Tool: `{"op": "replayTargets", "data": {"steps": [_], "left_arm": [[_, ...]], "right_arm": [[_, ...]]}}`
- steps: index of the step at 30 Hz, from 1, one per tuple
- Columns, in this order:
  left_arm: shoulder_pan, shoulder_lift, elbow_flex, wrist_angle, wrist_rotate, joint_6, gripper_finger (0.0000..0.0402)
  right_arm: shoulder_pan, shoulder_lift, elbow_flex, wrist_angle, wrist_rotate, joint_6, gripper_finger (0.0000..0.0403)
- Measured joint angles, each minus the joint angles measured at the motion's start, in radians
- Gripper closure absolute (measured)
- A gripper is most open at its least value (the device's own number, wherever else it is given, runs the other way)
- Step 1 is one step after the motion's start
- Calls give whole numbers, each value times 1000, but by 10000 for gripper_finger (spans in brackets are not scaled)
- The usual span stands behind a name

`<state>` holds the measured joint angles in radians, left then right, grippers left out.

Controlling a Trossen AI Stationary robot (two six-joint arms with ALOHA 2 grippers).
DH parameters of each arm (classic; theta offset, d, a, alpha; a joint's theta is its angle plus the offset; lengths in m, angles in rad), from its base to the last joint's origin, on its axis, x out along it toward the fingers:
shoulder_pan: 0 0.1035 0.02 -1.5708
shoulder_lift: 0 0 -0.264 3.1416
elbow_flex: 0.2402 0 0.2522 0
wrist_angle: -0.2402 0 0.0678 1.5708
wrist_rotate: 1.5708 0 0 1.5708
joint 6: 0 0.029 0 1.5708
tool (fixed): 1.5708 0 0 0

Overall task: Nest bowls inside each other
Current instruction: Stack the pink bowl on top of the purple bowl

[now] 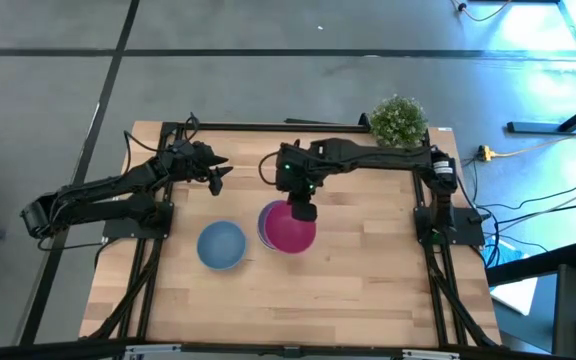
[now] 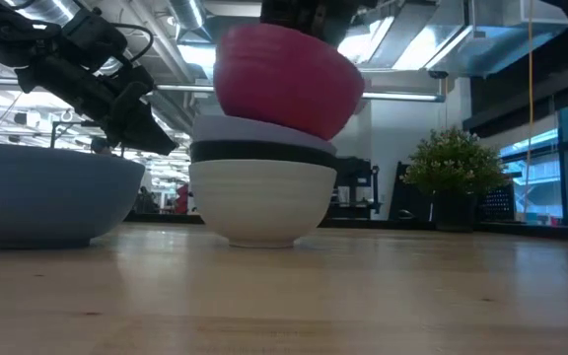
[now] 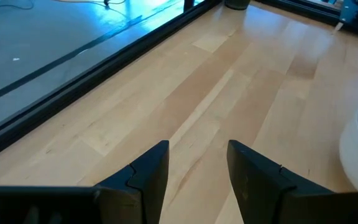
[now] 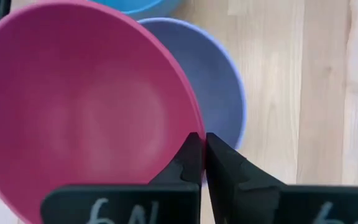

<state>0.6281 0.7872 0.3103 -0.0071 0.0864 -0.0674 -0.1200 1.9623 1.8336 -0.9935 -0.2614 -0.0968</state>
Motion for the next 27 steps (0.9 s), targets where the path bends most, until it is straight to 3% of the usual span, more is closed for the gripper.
{"op": "replayTargets", "data": {"steps": [27], "left_arm": [[0,0,0,0,0,0,244]], "right_arm": [[-35,88,44,27,-48,-45,395]]}}
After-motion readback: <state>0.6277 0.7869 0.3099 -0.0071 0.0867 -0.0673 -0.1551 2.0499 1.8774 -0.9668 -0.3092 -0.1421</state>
